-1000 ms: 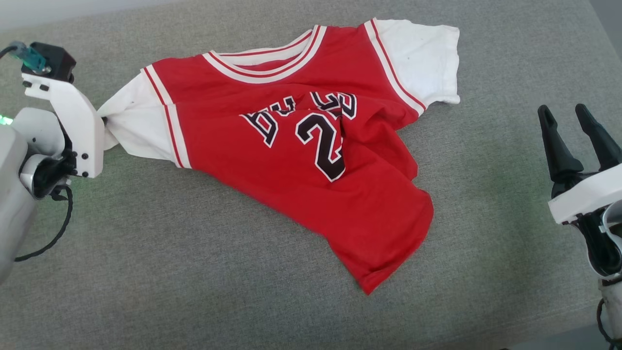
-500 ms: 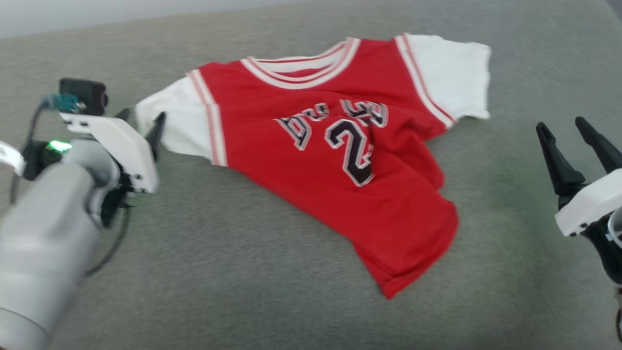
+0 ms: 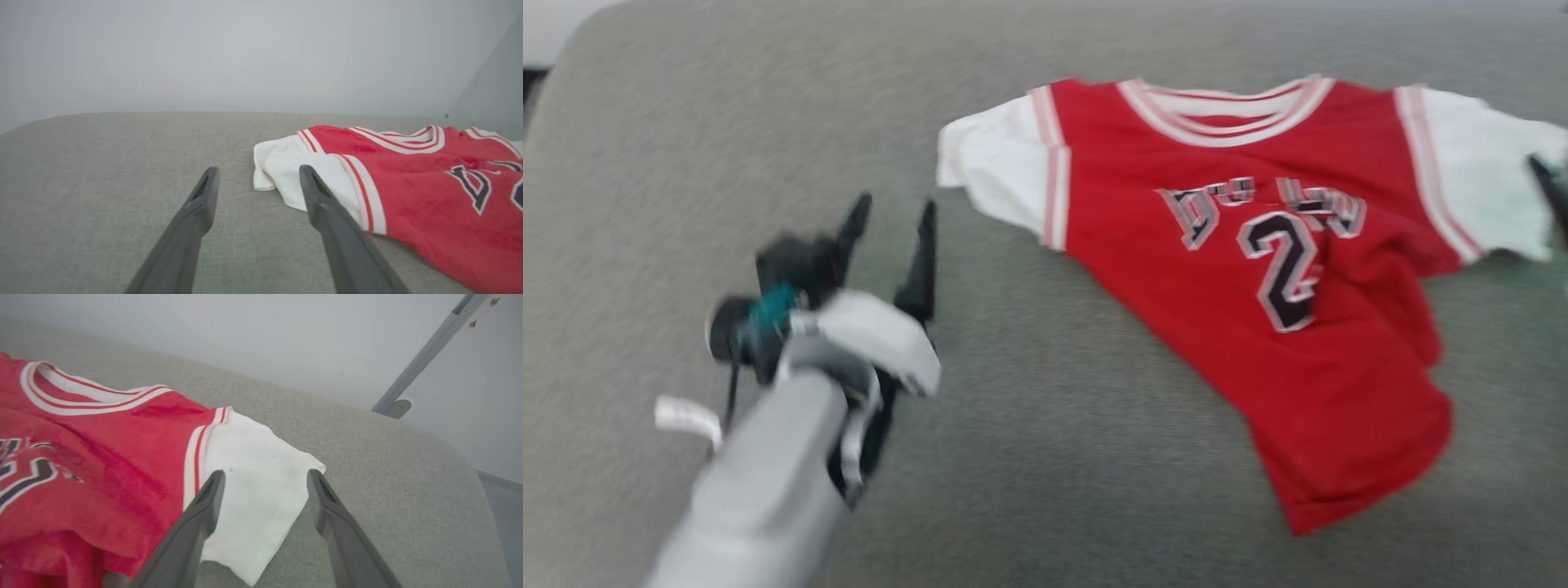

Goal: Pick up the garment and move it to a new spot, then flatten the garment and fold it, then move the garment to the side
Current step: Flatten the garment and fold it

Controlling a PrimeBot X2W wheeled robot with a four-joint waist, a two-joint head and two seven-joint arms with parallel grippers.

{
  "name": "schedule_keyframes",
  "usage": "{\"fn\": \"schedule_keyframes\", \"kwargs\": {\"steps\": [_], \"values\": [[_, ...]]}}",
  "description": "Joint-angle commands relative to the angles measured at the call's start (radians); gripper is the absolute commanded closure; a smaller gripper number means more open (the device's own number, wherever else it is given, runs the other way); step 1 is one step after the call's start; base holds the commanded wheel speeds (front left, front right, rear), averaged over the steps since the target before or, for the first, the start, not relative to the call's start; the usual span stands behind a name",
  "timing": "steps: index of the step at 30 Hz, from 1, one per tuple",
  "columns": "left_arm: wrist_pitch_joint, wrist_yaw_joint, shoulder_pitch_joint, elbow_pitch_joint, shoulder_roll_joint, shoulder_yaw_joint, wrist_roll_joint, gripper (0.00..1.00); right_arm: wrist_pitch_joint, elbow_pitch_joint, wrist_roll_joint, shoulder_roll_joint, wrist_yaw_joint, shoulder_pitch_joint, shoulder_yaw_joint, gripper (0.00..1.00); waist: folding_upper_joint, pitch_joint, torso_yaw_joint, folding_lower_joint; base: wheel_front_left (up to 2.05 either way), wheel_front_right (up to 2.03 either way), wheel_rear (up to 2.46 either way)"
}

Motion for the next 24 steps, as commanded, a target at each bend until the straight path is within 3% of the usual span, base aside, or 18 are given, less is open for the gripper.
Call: {"fn": "schedule_keyframes", "kwargs": {"steps": [1, 3, 10, 19, 24], "values": [[-0.005, 0.005, 0.035, -0.039, -0.014, 0.027, 0.038, 0.0, 0.019, 0.02, 0.008, -0.018, -0.001, -0.024, 0.014, 0.0, 0.0, 0.043, 0.059, 0.0, 0.0, 0.0, 0.0], [-0.005, 0.004, 0.098, -0.129, -0.043, 0.088, 0.115, 0.0, 0.074, 0.062, 0.017, -0.055, -0.001, -0.069, 0.049, 0.0, 0.0, 0.063, 0.09, 0.0, 0.0, 0.0, 0.0], [-0.004, -0.072, 0.24, -0.326, -0.131, 0.196, 0.317, 0.0, 0.236, 0.159, 0.053, -0.145, -0.001, -0.248, 0.128, 0.0, 0.0, 0.144, 0.156, 0.0, 0.0, 0.0, 0.0], [-0.004, -0.177, 0.287, -0.403, -0.203, 0.295, 0.412, 0.0, 0.387, 0.244, 0.11, -0.147, 0.0, -0.309, 0.221, 0.0, 0.0, 0.183, 0.177, 0.0, 0.0, 0.0, 0.0], [-0.004, -0.235, 0.238, -0.391, -0.194, 0.325, 0.44, 0.0, 0.406, 0.247, 0.13, -0.14, 0.0, -0.308, 0.272, 0.0, 0.0, 0.197, 0.158, 0.0, 0.0, 0.0, 0.0]]}}
